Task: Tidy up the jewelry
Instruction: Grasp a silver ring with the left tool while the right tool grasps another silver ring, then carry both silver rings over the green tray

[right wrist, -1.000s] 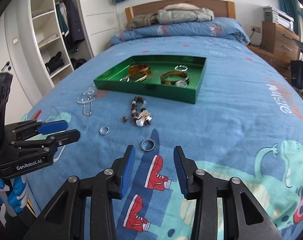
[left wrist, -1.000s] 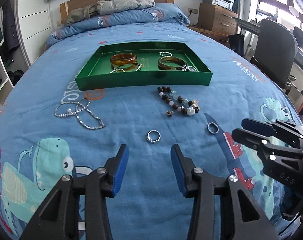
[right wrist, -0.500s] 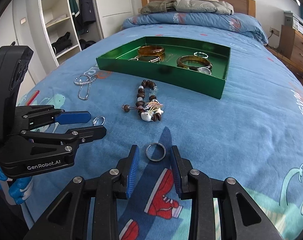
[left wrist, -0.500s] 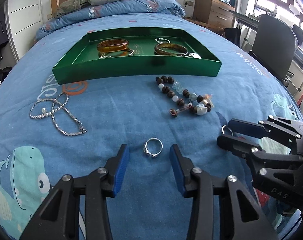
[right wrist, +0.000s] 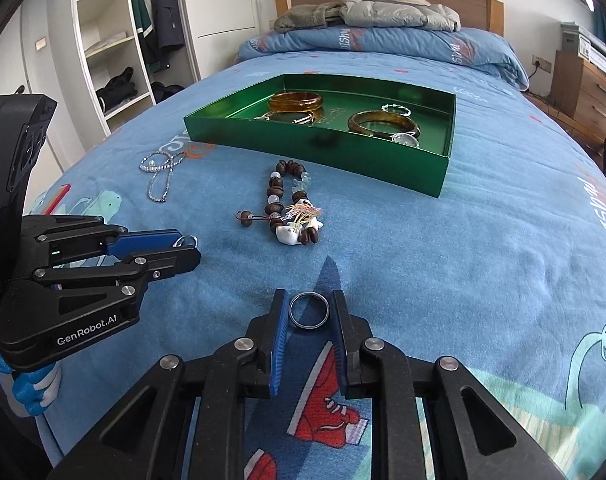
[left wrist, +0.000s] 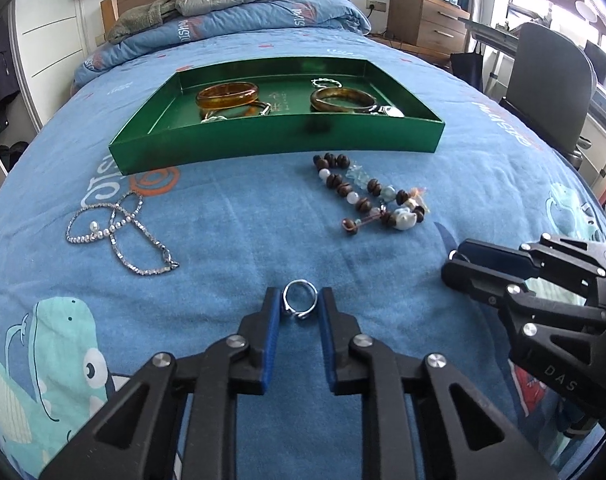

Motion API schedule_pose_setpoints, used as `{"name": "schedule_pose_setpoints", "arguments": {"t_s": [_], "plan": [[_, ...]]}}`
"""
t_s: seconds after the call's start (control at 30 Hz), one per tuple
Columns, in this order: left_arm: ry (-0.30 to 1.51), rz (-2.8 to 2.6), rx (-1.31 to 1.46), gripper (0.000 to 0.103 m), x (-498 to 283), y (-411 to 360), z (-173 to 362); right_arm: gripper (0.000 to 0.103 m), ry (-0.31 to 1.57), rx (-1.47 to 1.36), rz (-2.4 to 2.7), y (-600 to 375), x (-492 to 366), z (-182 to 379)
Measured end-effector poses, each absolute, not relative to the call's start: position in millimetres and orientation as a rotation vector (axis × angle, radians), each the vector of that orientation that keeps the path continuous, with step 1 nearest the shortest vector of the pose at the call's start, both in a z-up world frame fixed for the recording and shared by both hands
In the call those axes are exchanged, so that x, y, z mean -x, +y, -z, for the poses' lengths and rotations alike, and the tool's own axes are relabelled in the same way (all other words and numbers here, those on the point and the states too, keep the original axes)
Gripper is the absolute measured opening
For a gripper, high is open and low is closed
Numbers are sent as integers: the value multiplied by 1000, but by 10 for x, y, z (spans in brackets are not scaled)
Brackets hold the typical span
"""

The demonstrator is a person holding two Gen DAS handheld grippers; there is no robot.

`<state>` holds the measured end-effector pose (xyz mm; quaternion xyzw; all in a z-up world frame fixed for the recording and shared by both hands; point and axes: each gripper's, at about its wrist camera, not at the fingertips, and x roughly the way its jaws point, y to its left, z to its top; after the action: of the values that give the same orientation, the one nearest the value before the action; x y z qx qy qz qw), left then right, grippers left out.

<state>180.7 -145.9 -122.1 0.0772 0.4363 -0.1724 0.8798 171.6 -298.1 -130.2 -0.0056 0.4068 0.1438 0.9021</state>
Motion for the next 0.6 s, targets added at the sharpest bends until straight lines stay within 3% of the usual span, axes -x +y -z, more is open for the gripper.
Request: {"name": "schedule_pose_setpoints", "arguments": {"t_s": [0.6], "plan": [[787, 331, -111, 18, -1960, -1000, 558, 20, 697, 22, -284, -2891, -1645, 571]]}}
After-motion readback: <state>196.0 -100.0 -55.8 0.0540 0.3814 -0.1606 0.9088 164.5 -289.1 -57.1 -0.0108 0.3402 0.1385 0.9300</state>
